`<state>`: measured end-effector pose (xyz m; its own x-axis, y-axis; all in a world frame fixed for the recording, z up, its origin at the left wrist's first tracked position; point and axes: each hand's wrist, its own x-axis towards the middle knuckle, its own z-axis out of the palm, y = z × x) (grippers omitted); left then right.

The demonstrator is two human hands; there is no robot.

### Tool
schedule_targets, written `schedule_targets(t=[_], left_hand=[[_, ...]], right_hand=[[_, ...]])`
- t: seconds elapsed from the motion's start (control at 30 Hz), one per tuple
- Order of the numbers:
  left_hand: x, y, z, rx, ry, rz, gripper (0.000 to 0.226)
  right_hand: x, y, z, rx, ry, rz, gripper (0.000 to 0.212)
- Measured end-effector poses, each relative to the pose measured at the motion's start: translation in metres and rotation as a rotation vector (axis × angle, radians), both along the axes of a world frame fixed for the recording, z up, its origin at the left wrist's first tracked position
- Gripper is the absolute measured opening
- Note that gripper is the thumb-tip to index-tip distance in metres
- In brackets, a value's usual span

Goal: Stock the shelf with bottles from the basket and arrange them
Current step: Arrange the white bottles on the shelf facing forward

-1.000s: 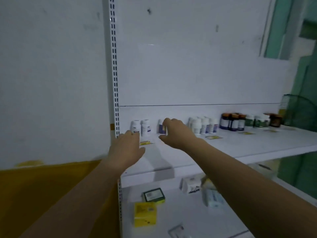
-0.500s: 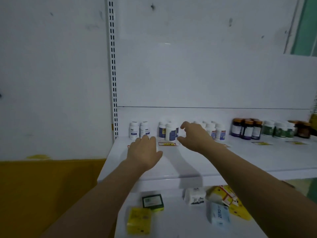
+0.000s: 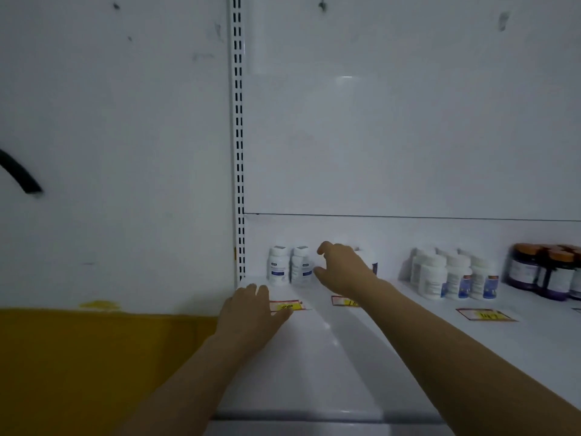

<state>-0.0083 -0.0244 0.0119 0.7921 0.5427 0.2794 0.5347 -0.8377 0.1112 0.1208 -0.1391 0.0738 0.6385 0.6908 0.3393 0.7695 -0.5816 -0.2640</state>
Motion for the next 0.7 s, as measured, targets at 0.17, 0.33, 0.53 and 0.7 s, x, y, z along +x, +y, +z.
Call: schedule_targets(t=[0.17,0.33,0.53,0.7], left_hand=[[0.022,0.014,-0.014,-0.102,0.129,0.044,0.094],[0.031,0.016,-0.021,-0.159,0.185,0.070,0.100],[0.032,0.015,-0.025,-0.166,0.219,0.078,0.103],[0.032,0.018,-0.028,-0.202,0.190,0.075,0.109]], right_hand=[[0.023,0.050,0.005,-0.011,-0.025,0.071,0.035],[0.040,0.099,0.011,-0.074,-0.085,0.107,0.038],[0.049,0.131,-0.005,-0.262,-0.363,0.060,0.044],[0.046,0.142,-0.021,-0.267,-0.319,0.057,0.037]])
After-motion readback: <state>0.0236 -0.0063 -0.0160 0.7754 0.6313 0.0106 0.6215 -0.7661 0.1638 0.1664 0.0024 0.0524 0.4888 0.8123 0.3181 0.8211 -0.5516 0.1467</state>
